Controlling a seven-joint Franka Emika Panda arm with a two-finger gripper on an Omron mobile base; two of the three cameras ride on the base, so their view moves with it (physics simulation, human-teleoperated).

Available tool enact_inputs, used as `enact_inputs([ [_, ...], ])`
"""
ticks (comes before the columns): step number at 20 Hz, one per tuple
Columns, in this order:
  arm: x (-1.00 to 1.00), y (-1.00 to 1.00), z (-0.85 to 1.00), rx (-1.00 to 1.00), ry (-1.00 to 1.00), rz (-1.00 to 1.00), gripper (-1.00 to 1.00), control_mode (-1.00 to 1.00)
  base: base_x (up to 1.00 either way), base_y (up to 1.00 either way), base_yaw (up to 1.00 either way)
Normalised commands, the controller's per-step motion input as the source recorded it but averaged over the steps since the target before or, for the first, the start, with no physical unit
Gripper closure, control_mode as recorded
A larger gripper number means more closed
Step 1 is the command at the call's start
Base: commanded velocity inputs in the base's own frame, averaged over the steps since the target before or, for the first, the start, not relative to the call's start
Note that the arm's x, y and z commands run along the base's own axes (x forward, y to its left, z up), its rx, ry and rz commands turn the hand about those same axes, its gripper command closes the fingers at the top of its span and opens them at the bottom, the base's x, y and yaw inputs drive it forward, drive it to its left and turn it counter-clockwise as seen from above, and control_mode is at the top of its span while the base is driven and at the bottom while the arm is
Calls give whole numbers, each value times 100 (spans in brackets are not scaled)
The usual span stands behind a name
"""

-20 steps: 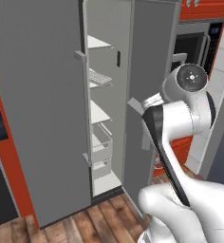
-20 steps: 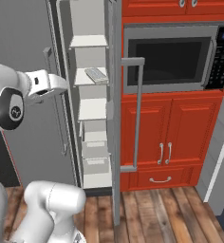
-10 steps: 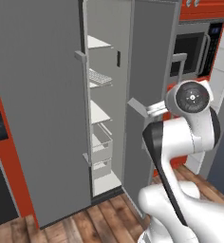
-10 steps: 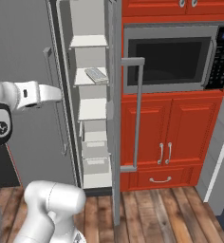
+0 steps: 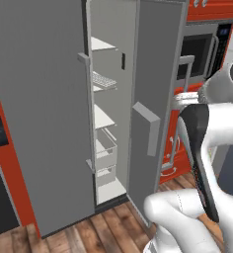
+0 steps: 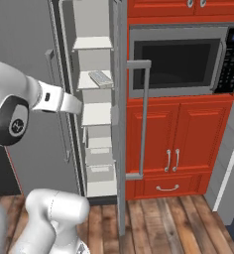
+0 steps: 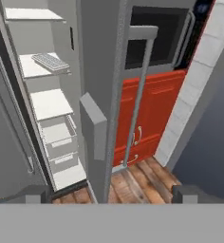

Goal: The ice cube tray has been filled with water. Take the tray and place it in the freezer to make ice. Close the freezer door after placing the tray.

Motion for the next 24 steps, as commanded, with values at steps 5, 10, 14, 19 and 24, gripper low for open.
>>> enact_inputs([
  [5,-69,-63,0,41,-3,0,-100,-100,0,0,0],
  [10,-9,-47,-1,36,-9,0,-100,-100,0,0,0],
  [14,16,-39,0,32,-2,-4,-100,-100,0,0,0],
  [19,7,-27,-32,31,-2,-1,-100,-100,0,0,0],
  [24,11,-11,-53,24,-1,-1,-100,-100,0,0,0],
])
